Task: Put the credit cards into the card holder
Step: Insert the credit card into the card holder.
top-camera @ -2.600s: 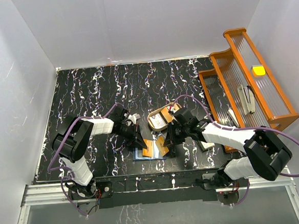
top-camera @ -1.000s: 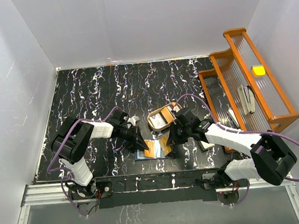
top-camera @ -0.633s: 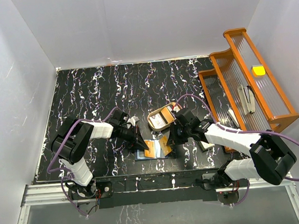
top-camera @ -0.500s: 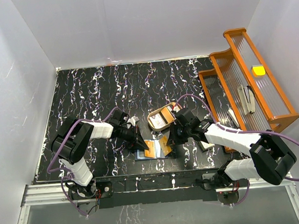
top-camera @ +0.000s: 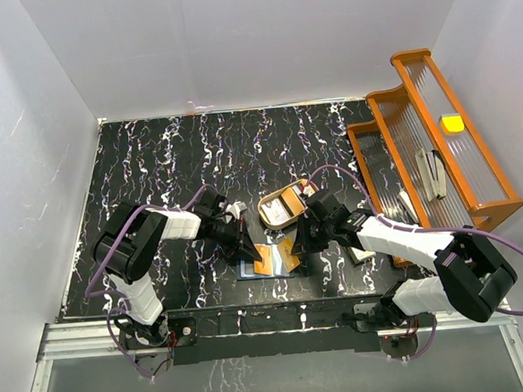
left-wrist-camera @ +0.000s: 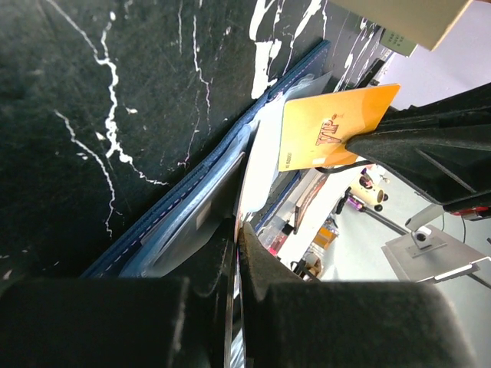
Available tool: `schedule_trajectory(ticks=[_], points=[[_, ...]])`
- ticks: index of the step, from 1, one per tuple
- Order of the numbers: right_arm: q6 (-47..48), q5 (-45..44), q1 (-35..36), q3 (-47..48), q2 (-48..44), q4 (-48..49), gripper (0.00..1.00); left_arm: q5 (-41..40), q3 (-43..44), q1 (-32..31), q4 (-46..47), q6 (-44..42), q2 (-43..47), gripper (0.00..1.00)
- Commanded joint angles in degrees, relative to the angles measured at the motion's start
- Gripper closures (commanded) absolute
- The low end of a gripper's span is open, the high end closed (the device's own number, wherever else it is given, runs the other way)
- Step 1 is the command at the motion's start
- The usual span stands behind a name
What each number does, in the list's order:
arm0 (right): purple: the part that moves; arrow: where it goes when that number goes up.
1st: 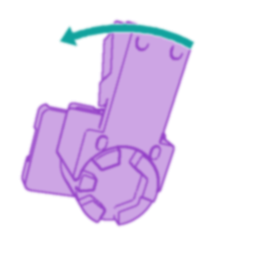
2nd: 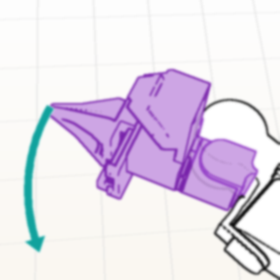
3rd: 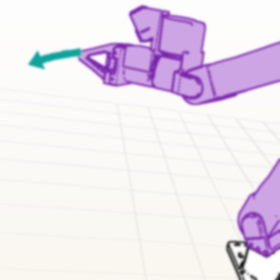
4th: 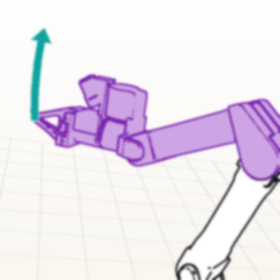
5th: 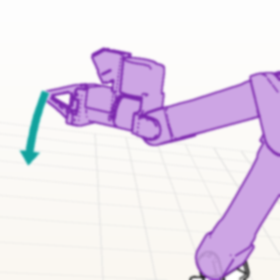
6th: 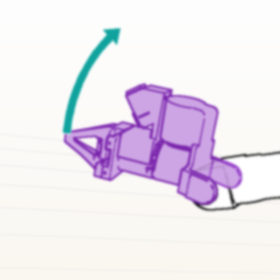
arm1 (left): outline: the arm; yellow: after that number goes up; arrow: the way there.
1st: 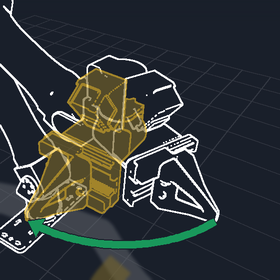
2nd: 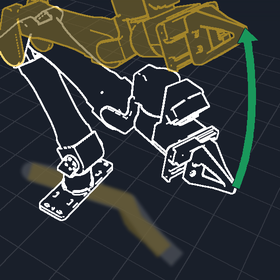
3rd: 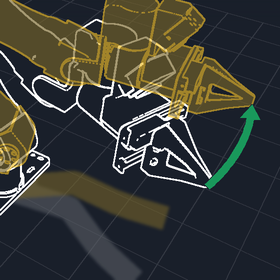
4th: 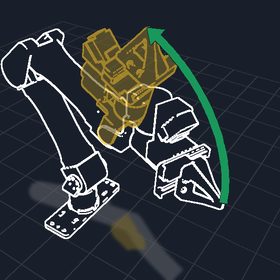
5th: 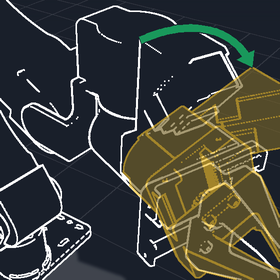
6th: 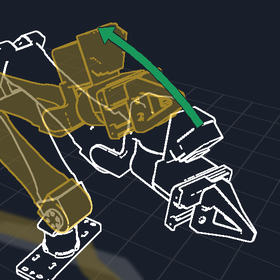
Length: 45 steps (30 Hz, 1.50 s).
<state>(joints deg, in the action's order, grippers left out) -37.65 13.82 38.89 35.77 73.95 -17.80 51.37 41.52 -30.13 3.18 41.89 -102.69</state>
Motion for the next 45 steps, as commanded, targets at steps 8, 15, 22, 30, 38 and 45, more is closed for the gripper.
schedule_trajectory(ticks=[8, 15, 22, 30, 38, 45], points=[[0.5, -3.5, 0.1, 2.7, -2.6, -3.9, 1.0, -6.2, 1.0, -0.8, -5.7, -2.1, 0.9, 1.0], [0.3, -3.5, 0.2, 1.9, -3.2, -4.8, 1.0, -7.6, -1.9, -1.9, -5.1, 0.5, 4.1, 1.0], [1.3, -4.8, 0.2, 1.8, -2.2, -5.0, 1.0, -7.4, -2.8, -3.1, -3.3, 2.7, 5.3, 1.0], [3.2, -6.0, 0.2, 2.3, -0.2, -4.5, 1.0, -6.4, 0.8, -3.1, -4.8, -3.8, 1.1, 1.0], [4.2, -7.8, 0.2, 2.7, 0.8, -4.9, 1.0, -10.5, 2.3, -3.1, -7.2, -6.2, 0.2, 0.92], [4.2, -7.7, 0.2, 2.5, 0.9, -4.6, 1.0, -13.1, 0.8, -3.1, -6.7, -3.7, 4.1, 0.76]])
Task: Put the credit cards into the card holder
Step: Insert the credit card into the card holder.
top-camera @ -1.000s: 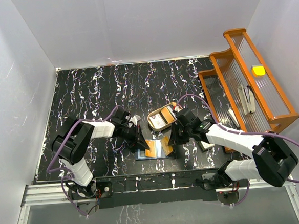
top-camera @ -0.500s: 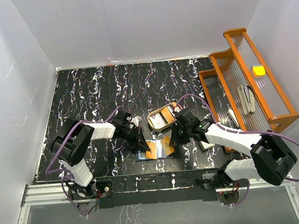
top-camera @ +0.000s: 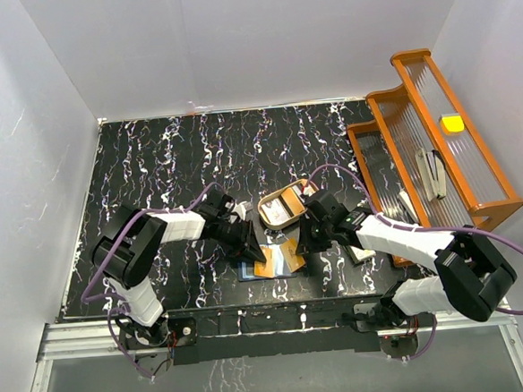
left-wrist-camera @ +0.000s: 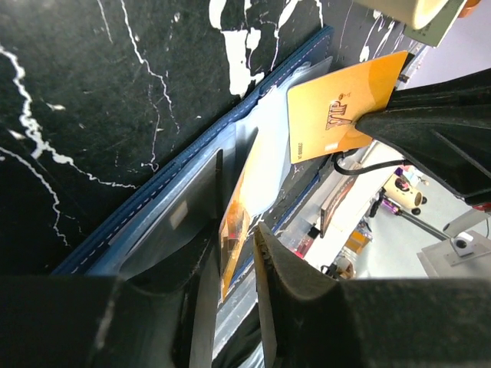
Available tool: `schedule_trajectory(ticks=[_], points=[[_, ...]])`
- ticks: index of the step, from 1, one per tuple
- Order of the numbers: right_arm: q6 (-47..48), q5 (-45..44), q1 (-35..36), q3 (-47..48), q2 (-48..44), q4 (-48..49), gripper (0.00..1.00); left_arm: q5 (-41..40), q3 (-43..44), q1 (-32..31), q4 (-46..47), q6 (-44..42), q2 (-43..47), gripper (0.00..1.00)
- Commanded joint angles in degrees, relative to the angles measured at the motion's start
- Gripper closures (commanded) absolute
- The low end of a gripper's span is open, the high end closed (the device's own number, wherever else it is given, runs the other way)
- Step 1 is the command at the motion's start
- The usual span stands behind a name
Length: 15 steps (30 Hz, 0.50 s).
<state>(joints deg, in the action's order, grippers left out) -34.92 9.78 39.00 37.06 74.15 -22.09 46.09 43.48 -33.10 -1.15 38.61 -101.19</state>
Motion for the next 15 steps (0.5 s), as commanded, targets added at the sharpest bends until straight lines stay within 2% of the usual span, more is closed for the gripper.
schedule_trajectory(ticks=[1, 15], points=[[1.4, -3.6, 0.1, 1.0, 0.7, -0.3, 1.0, -8.2, -1.4, -0.1, -2.2, -0.1, 3.2, 0.76], [1.6, -3.0, 0.1, 1.2, 1.2, 0.2, 1.0, -12.4, -3.2, -0.1, -4.1, 1.7, 6.5, 0.7]])
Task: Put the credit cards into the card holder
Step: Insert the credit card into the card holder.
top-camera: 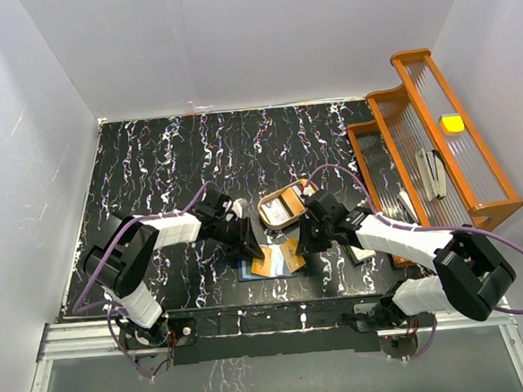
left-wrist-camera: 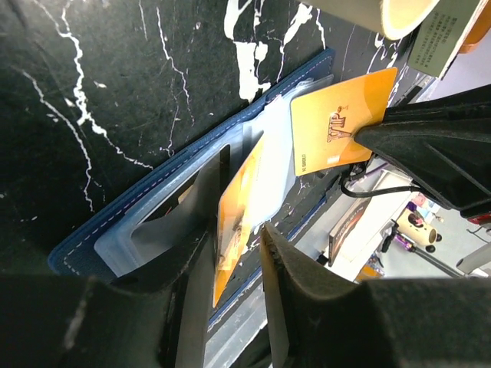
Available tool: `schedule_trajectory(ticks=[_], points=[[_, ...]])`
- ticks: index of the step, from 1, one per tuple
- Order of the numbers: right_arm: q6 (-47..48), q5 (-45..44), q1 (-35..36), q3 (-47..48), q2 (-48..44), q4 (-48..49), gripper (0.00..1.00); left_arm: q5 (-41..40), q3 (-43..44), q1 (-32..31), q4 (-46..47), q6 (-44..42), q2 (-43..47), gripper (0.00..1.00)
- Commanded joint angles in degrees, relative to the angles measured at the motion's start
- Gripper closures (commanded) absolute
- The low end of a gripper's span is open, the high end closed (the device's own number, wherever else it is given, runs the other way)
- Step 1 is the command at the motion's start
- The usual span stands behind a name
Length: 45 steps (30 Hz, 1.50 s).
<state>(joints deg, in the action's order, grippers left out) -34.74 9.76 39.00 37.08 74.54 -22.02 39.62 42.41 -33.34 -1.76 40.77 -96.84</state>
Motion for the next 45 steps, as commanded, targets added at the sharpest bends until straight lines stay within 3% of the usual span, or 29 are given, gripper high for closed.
schedule_trajectory(ticks=[1, 5, 12, 21, 35, 45], points=[[1.4, -3.0, 0.1, 1.2, 0.7, 0.1, 1.0, -6.2, -2.3, 0.1, -3.6, -0.4, 2.7, 0.7], [1.3, -2.9, 0.1, 0.8, 0.6, 0.3, 1.0, -6.9, -3.1, 0.1, -3.9, 0.1, 4.4, 0.75], [1.2, -2.9, 0.1, 0.6, 0.6, 0.5, 1.0, -6.9, -4.2, 0.1, -3.2, 0.5, 5.1, 1.0], [0.4, -4.0, 0.1, 0.1, 0.1, 0.0, 1.0, -7.2, -7.9, 0.0, 4.2, 3.5, 3.9, 1.0], [0.0, -4.0, 0.1, -0.2, -0.3, 0.4, 1.0, -6.9, -16.0, 0.0, 21.6, 14.9, 4.4, 1.0], [-0.3, -3.9, 0.2, -0.5, -0.4, 0.6, 1.0, -8.0, -18.9, -0.7, 25.7, 17.1, 4.2, 1.0]])
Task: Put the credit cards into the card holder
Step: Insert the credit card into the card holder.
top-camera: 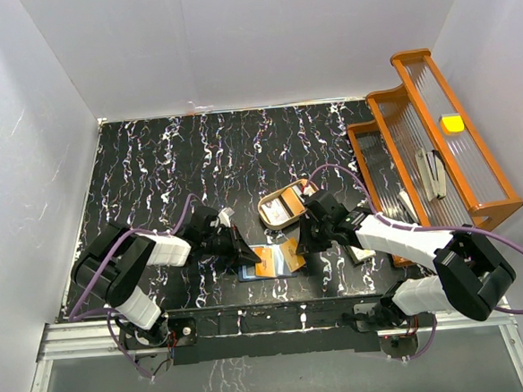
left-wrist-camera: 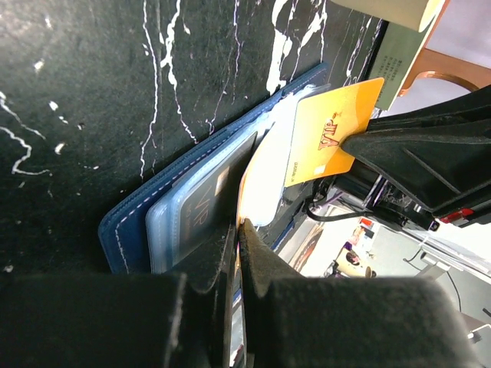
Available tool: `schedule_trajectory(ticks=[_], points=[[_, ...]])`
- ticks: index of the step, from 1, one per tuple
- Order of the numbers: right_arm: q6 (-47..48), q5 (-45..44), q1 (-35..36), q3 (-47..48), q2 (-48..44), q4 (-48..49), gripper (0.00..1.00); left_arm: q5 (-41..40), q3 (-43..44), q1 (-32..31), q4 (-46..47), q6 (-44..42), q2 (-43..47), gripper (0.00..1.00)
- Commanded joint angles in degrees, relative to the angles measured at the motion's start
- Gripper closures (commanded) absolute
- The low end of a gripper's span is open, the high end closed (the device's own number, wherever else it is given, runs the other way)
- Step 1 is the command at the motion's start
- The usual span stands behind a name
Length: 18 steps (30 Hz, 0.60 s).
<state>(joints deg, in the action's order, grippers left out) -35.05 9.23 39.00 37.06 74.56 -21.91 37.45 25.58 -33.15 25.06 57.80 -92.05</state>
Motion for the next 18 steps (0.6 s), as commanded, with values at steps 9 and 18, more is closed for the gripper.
schedule_trajectory(ticks=[9, 18], points=[[-2.0, -1.4, 0.2, 1.3, -3.6, -0.8, 1.0, -8.0, -2.4, -1.9, -1.3, -0.2, -0.2, 1.0], [-4.3, -0.2, 0.1, 0.5, -7.6, -0.5, 1.0, -8.3, -2.4, -2.0, -2.1, -0.3, 1.4, 1.0]])
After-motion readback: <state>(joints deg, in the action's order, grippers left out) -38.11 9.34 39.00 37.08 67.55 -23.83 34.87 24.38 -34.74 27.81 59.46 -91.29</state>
